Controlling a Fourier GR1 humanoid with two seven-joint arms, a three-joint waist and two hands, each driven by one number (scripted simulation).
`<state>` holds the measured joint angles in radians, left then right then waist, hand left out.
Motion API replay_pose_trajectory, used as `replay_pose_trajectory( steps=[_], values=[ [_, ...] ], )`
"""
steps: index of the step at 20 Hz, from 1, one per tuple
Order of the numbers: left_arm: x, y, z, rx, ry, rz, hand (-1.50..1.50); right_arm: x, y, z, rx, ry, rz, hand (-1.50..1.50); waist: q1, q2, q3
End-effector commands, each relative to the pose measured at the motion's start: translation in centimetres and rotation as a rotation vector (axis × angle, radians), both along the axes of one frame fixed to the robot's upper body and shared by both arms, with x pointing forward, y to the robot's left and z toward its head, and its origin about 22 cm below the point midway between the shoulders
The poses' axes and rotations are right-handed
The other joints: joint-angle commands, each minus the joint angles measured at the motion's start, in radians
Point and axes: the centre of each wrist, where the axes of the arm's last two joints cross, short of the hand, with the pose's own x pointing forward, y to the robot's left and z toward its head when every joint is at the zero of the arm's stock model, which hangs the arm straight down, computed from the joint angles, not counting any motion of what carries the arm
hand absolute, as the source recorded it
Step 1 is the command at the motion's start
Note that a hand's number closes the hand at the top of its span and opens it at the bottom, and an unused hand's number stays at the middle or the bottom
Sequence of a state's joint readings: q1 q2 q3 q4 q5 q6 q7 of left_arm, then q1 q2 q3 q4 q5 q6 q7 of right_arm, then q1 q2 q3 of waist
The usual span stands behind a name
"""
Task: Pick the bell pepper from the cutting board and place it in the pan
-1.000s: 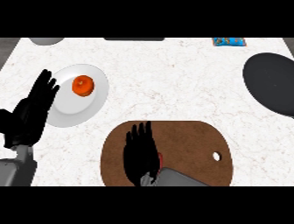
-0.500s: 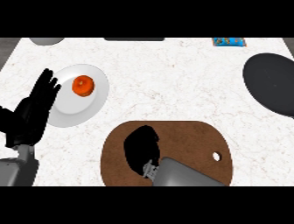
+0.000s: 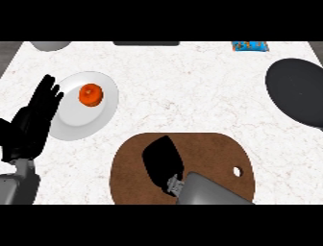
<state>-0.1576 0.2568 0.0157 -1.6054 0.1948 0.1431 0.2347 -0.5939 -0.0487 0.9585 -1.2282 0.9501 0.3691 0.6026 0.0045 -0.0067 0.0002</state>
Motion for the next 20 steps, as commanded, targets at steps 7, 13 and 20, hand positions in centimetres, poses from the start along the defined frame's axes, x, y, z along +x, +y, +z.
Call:
replay_pose_trajectory(
  steps=[7, 13, 20],
  values=[
    [0.1, 0.0, -0.6, 0.002, 0.015, 0.029, 0.0, 3.7, -16.8, 4.9, 0.346, -0.167, -0.25, 1.5, -0.048, 0.0, 0.0],
    [-0.6, 1.4, -0.4, -0.003, 0.019, 0.032, 0.0, 1.9, -19.8, 10.4, 0.419, -0.523, -0.208, 1.5, -0.044, -0.004, 0.0],
    [0.8, 1.4, -0.6, -0.004, 0.011, 0.015, 0.0, -0.5, -22.1, 15.8, 0.489, -0.604, -0.297, 1.5, -0.017, 0.005, 0.0]
  ],
)
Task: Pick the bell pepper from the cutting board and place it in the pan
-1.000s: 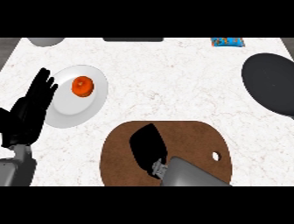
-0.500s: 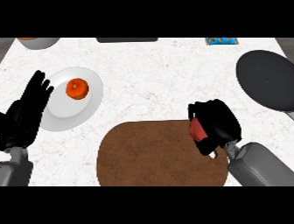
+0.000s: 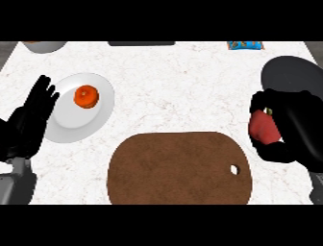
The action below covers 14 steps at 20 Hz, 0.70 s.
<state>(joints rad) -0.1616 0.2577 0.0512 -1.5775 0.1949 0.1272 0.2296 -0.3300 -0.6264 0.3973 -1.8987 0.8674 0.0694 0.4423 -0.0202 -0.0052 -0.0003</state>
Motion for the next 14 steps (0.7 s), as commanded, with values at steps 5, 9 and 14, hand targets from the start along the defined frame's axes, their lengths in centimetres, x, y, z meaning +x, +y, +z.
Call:
replay_pose_trajectory(
  steps=[5, 9, 14],
  values=[
    [-1.3, -1.2, -0.8, 0.008, -0.005, -0.033, 0.0, 0.7, -5.6, 3.1, 0.129, -0.072, -0.12, 1.5, 0.019, 0.004, 0.001],
    [0.7, -1.2, -0.2, 0.006, -0.006, -0.015, 0.0, 3.8, -9.4, 4.2, 0.167, -0.1, -0.191, 1.5, 0.021, 0.007, 0.001],
    [-0.4, -2.0, -0.6, 0.009, 0.0, -0.029, 0.0, 6.2, -15.2, 3.7, 0.233, -0.121, -0.23, 1.5, 0.03, 0.008, 0.001]
  ],
)
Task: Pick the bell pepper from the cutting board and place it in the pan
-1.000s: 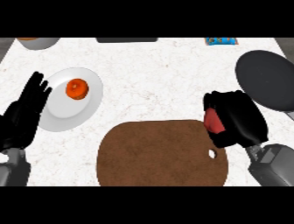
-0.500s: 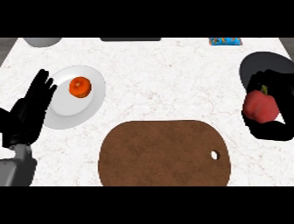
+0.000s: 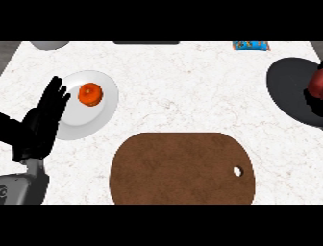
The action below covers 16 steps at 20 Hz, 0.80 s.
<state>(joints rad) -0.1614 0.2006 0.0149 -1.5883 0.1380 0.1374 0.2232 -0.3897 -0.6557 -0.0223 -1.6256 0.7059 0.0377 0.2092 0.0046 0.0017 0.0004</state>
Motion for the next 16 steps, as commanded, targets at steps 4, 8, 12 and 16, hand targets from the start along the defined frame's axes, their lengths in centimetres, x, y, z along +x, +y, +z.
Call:
replay_pose_trajectory(
  steps=[4, 8, 12, 16],
  values=[
    [0.8, 0.8, 0.2, -0.01, -0.016, -0.007, 0.0, 3.3, -8.1, -1.6, 0.078, -0.032, -0.075, 1.5, 0.011, 0.004, 0.0],
    [0.0, 0.7, 1.3, -0.006, -0.027, -0.022, 0.0, 4.2, -11.0, -5.8, 0.097, -0.019, -0.079, 1.5, 0.025, 0.006, 0.001],
    [1.6, 0.8, 1.3, -0.014, -0.012, -0.031, 0.0, 5.0, -14.3, -5.5, 0.11, -0.019, -0.037, 1.5, 0.035, 0.016, 0.002],
    [2.2, -0.9, 1.6, -0.013, -0.032, -0.051, 0.0, 6.6, -12.8, -8.4, 0.14, 0.016, 0.031, 1.5, 0.041, 0.018, 0.003]
  ],
)
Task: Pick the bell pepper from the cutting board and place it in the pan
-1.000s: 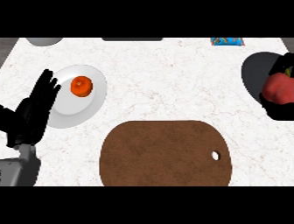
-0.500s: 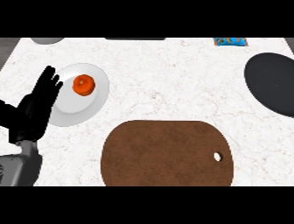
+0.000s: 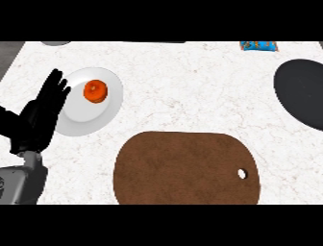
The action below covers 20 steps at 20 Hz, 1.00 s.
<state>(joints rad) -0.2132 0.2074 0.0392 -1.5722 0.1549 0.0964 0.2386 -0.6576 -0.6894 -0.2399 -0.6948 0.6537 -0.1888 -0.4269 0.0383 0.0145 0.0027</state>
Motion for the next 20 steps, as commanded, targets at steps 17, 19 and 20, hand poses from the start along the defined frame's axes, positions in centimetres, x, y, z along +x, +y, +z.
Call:
replay_pose_trajectory(
  steps=[17, 19, 20],
  values=[
    [-0.3, -0.6, -0.9, 0.021, -0.019, -0.016, 0.0, -1.2, -2.6, -6.0, 0.188, 0.277, -0.052, -1.5, 0.033, 0.018, 0.004],
    [-0.7, -1.3, -1.2, -0.005, -0.014, -0.034, 0.0, -1.4, -2.6, -6.3, 0.258, 0.195, -0.033, -1.5, 0.034, 0.018, 0.006],
    [0.5, 0.0, 0.6, 0.009, -0.022, -0.02, 0.0, -1.2, -3.1, -5.1, 0.31, 0.149, -0.015, -1.5, 0.02, 0.015, 0.005]
  ],
)
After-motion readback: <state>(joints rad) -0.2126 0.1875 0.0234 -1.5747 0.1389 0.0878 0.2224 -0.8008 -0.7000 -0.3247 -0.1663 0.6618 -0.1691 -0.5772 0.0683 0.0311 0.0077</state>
